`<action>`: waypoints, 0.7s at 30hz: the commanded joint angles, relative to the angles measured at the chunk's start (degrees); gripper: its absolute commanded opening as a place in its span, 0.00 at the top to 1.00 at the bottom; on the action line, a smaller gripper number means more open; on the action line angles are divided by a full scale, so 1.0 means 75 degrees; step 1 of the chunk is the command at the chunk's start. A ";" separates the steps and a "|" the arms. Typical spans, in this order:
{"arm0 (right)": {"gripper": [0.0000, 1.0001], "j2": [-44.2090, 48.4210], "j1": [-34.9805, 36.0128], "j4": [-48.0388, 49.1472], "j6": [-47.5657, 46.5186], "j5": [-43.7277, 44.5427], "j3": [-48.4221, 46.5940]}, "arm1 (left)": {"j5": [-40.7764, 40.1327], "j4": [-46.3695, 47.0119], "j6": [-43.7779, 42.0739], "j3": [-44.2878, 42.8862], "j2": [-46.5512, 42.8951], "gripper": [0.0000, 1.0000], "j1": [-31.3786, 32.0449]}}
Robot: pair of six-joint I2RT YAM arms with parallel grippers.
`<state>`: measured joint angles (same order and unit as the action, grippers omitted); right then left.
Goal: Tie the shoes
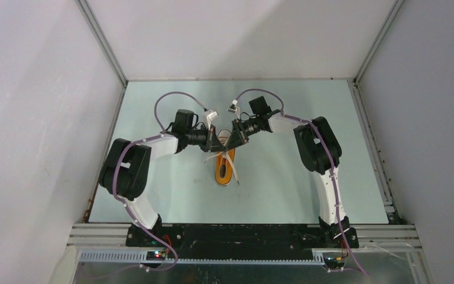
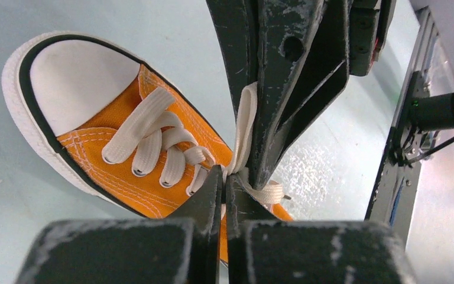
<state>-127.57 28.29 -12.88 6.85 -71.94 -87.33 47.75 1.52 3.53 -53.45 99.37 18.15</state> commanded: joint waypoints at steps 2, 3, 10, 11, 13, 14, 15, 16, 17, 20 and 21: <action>0.98 0.0113 0.0121 -0.0753 0.0082 -0.0480 -0.0799 | -0.0258 0.2469 0.1168 0.0573 -0.0205 1.00 -0.0004; 0.98 0.0050 0.0119 -0.0830 0.0082 -0.0484 -0.0853 | -0.0242 0.2859 0.1263 0.0716 -0.0145 1.00 0.0001; 1.00 -0.0192 0.0182 -0.1208 0.0249 -0.0388 -0.1280 | -0.0002 0.4572 0.2591 0.1078 0.0020 1.00 -0.0013; 1.00 -0.0216 0.0163 -0.1325 0.0224 -0.0373 -0.1361 | -0.0003 0.4564 0.2639 0.1085 0.0002 1.00 -0.0017; 1.00 -0.0282 0.0149 -0.1469 0.0146 -0.0297 -0.1473 | -0.0091 0.4432 0.2536 0.1139 -0.0058 1.00 -0.0053; 1.00 -0.0310 0.0133 -0.1493 0.0143 -0.0260 -0.1489 | -0.0135 0.4287 0.2474 0.1162 -0.0079 1.00 -0.0059; 1.00 -0.0316 0.0122 -0.1549 0.0115 -0.0250 -0.1521 | -0.0297 0.4181 0.2307 0.1203 -0.0122 1.00 -0.0063; 1.00 -0.0330 0.0120 -0.1591 0.0087 -0.0216 -0.1536 | -0.0384 0.3990 0.2219 0.1251 -0.0150 1.00 -0.0058; 1.00 -0.0325 0.0130 -0.1670 0.0048 -0.0210 -0.1548 | -0.0523 0.3956 0.2135 0.1283 -0.0149 1.00 -0.0057; 0.99 -0.0346 0.0162 -0.1783 0.0003 -0.0030 -0.1522 | -0.0610 0.4211 0.2184 0.1431 0.0017 1.00 -0.0064; 0.99 -0.0355 0.0194 -0.1835 -0.0013 0.0070 -0.1497 | -0.0556 0.4354 0.2311 0.1466 0.0069 1.00 -0.0059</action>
<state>-130.04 28.16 -24.49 7.16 -70.22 -96.18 46.39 28.62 20.51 -43.35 99.37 17.37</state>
